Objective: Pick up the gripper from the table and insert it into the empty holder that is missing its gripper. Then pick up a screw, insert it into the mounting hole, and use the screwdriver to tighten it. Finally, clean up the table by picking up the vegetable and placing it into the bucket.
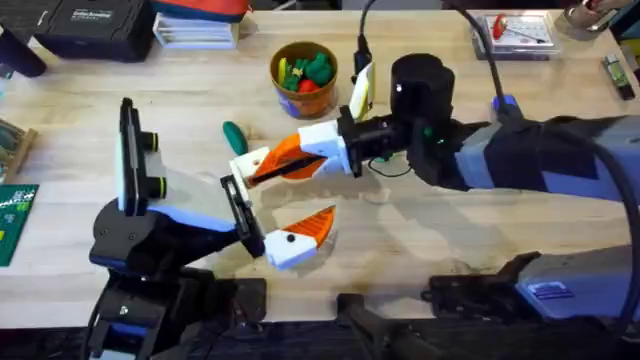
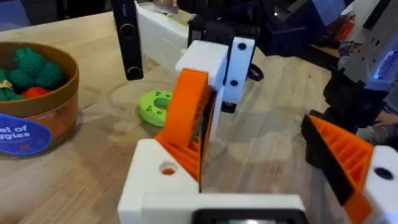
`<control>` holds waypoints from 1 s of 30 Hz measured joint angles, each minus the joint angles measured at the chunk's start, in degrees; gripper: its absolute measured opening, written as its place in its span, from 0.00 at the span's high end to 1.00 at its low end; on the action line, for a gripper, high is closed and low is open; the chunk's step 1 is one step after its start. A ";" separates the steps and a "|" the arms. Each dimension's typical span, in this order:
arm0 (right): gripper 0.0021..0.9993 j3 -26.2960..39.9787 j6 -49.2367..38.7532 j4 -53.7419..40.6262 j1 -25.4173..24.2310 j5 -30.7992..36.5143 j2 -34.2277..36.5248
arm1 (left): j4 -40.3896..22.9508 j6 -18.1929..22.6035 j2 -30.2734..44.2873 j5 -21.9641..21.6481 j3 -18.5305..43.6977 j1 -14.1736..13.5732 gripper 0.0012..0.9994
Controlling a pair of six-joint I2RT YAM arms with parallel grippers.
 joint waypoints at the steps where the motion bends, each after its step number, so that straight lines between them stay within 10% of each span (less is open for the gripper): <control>1: 1.00 0.00 0.18 0.00 0.01 0.54 0.00 | 0.00 0.00 0.00 -0.04 0.00 0.00 0.01; 18: 0.99 0.02 0.21 0.32 0.80 3.06 0.00 | 0.07 -0.45 0.00 -0.76 0.00 0.07 0.01; 30: 0.64 0.00 -0.05 0.40 1.50 3.66 0.84 | 0.09 0.28 0.00 -0.49 0.02 -0.09 0.01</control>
